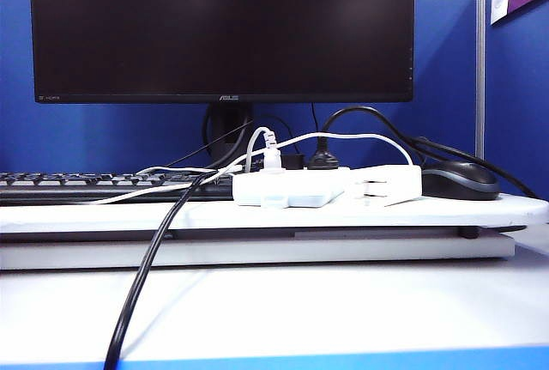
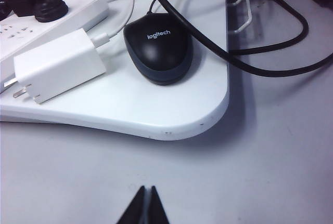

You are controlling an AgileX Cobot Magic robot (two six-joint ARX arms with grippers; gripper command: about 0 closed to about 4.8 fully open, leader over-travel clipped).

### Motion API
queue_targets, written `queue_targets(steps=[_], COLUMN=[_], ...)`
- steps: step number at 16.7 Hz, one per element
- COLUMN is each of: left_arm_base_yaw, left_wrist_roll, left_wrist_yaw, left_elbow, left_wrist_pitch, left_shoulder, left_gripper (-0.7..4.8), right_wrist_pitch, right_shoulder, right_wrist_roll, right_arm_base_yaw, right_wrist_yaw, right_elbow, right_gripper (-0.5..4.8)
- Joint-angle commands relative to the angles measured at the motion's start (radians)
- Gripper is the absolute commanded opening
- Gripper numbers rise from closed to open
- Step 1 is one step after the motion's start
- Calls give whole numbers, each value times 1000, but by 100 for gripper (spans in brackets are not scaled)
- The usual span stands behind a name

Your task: Unplug the white charger from the socket, then place it next to the socket.

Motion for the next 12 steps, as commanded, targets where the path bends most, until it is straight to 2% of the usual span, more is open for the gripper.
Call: queue_targets(steps=[1,9,12], left_arm_base_yaw=[1,1,1], left_wrist_roll=[1,1,1], left_wrist_yaw=[-18,-18,-17], left_elbow=[-4,-4,-4], left_wrist_pitch=[-8,-8,-7], left_shoulder=[-2,-2,-2], left_gripper=[4,4,3], right_wrist_pitch=[5,28,52], right_shoulder=[-2,-2,-2], right_wrist_roll=[2,2,2], right_arm_base_yaw=[0,-18,-165], right_wrist_yaw=[-2,10,10], right_elbow=[-1,-8,-14], right_gripper=[-1,-1,-1])
